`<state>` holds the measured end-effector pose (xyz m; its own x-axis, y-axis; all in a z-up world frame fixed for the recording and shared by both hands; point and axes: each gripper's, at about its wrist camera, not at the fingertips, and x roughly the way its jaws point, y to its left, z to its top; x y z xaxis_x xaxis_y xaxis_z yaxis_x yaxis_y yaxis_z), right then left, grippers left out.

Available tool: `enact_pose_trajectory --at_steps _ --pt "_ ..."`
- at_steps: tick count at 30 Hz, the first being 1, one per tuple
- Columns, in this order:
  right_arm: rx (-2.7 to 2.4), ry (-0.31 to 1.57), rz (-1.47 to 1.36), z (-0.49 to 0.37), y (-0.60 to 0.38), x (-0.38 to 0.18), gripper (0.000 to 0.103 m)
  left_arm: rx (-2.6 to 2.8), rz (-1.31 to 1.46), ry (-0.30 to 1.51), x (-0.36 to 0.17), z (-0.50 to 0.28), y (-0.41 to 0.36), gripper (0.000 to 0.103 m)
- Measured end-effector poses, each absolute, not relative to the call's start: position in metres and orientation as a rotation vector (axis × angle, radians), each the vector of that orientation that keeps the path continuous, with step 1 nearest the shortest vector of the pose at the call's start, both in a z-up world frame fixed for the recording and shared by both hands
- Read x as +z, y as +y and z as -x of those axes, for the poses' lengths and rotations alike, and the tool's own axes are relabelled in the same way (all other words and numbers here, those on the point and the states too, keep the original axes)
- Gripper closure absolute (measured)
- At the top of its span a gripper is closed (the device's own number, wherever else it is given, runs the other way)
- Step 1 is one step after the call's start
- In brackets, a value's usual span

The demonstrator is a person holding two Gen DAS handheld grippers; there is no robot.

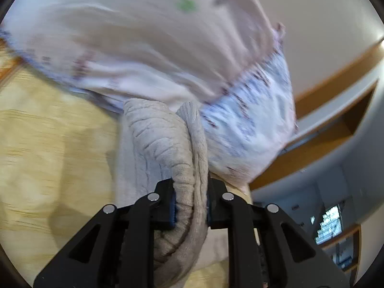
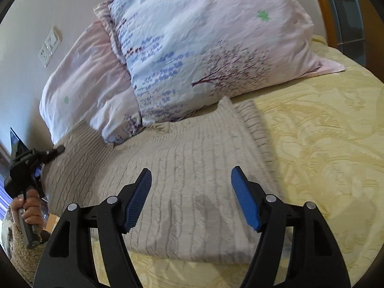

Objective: Fold small clothes

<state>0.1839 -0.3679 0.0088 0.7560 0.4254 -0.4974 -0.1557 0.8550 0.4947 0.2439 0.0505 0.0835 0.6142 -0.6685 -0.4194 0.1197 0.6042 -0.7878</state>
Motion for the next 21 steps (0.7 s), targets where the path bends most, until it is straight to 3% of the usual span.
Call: enact_pose_trajectory --at_steps 14,19,21 --pt "0.259 0.602 -0.491 -0.174 -0.414 0.004 0.033 -0.67 0.703 0.96 0.05 -0.265 -0.128 0.085" --pt "0.275 0.605 -0.536 -0.174 -0.427 0.005 0.033 -0.816 0.727 1.033 0.038 -0.262 -0.148 0.075" --pt "0.308 0.606 -0.57 -0.175 -0.433 0.009 0.033 -0.854 0.707 0.998 0.05 -0.252 -0.14 0.053"
